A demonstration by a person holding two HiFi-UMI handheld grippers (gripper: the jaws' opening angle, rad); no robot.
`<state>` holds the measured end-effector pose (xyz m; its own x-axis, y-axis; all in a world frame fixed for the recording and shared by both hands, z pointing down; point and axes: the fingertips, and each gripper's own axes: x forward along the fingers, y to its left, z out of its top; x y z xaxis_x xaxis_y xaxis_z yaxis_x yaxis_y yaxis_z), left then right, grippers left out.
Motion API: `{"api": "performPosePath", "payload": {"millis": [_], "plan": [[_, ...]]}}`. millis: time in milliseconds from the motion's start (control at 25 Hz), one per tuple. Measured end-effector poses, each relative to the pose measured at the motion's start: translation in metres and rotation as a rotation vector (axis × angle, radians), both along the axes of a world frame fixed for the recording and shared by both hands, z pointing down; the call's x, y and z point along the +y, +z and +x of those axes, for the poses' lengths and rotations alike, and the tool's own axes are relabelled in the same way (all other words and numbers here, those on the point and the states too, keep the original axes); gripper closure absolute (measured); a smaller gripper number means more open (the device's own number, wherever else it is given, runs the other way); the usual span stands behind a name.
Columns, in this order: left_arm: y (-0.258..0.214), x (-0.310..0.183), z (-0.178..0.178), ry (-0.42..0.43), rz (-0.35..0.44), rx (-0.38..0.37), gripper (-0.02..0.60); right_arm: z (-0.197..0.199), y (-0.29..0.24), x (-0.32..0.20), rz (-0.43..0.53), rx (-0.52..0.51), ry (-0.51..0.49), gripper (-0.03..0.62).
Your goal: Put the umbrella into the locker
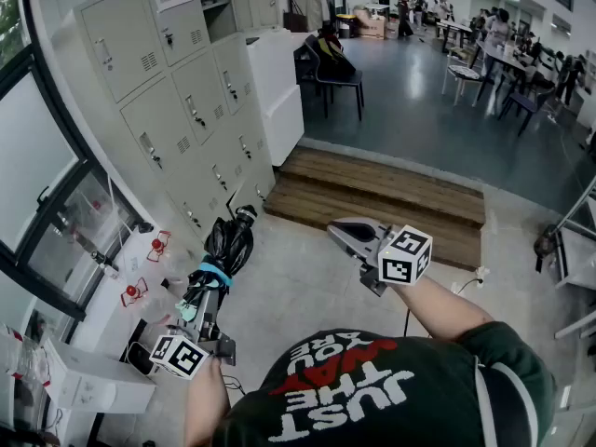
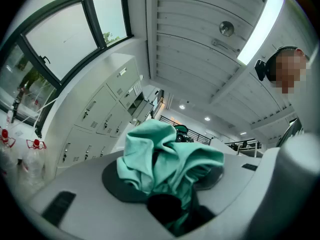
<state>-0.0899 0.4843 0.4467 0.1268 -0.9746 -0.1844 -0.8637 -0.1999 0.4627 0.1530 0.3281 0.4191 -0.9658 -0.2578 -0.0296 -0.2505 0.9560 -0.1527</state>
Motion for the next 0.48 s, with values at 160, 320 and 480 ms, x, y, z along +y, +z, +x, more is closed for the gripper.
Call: {"api": "performPosePath", "payload": {"millis": [160, 320, 480], "plan": [[-0.0003, 0.0003, 0.0, -0.002, 0.005, 0.018, 0.37, -0.0001, -0.002, 0.0008, 0.004, 0.003, -0.006, 0.562], [0.0021, -0.0016, -0.0023, 0.001, 0.006, 0.027, 0.37, -0.001, 0.0003, -0.0005, 0.005, 0.003, -0.007, 0.562], [0.0039, -0.0035, -0.0025, 0.008, 0.008, 0.034, 0.37, -0.0002, 0.0009, -0.0017, 0.006, -0.001, -0.004, 0.562]]}}
